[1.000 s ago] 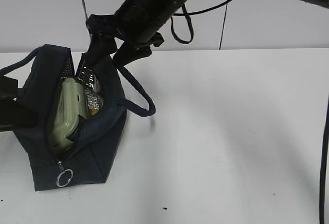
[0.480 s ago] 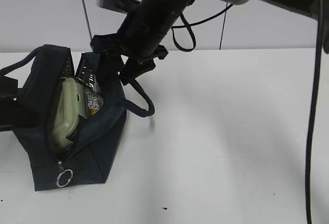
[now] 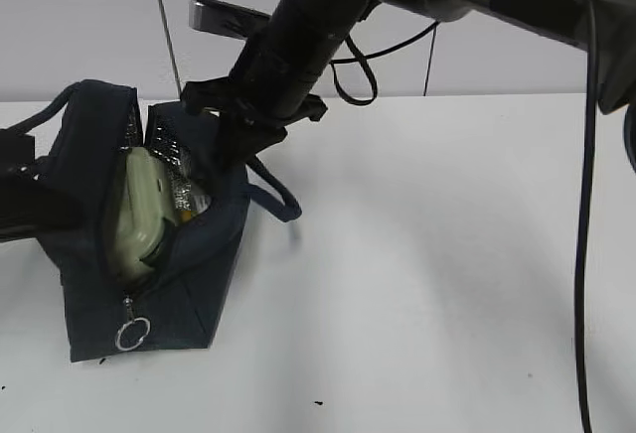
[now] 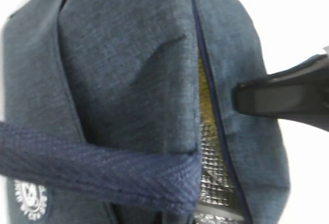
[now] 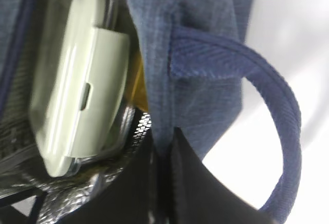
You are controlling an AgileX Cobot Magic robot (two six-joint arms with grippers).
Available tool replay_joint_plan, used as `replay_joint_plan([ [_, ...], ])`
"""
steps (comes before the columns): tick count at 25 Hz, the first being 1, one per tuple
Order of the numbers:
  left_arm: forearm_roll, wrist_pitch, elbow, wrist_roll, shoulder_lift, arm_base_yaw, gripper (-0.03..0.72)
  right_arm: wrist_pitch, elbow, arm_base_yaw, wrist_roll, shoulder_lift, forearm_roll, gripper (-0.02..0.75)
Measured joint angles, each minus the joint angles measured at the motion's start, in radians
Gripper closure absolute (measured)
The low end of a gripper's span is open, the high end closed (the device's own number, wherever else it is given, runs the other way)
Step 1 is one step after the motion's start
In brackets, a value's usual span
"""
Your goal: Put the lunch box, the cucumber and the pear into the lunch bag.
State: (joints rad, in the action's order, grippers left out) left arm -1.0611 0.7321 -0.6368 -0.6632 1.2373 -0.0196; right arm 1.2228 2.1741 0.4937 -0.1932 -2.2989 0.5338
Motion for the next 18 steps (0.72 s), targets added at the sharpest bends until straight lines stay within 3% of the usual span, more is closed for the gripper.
replay_joint_plan([
  [3, -0.085, -0.002, 0.000, -0.054, 0.001, 0.025, 0.707, 0.010, 0.001, -0.025, 0.014, 0.020, -0.062, 0.731],
  [8, -0.163, -0.077, 0.000, -0.085, 0.004, 0.165, 0.707, 0.033, 0.001, -0.053, 0.048, 0.084, -0.181, 0.732],
  [13, -0.183, -0.139, -0.058, -0.094, 0.036, 0.303, 0.707, 0.042, -0.040, -0.058, 0.086, 0.175, -0.303, 0.732],
  [18, -0.187, -0.148, -0.141, -0.096, 0.113, 0.369, 0.707, 0.042, -0.170, -0.081, 0.102, 0.253, -0.366, 0.732],
])
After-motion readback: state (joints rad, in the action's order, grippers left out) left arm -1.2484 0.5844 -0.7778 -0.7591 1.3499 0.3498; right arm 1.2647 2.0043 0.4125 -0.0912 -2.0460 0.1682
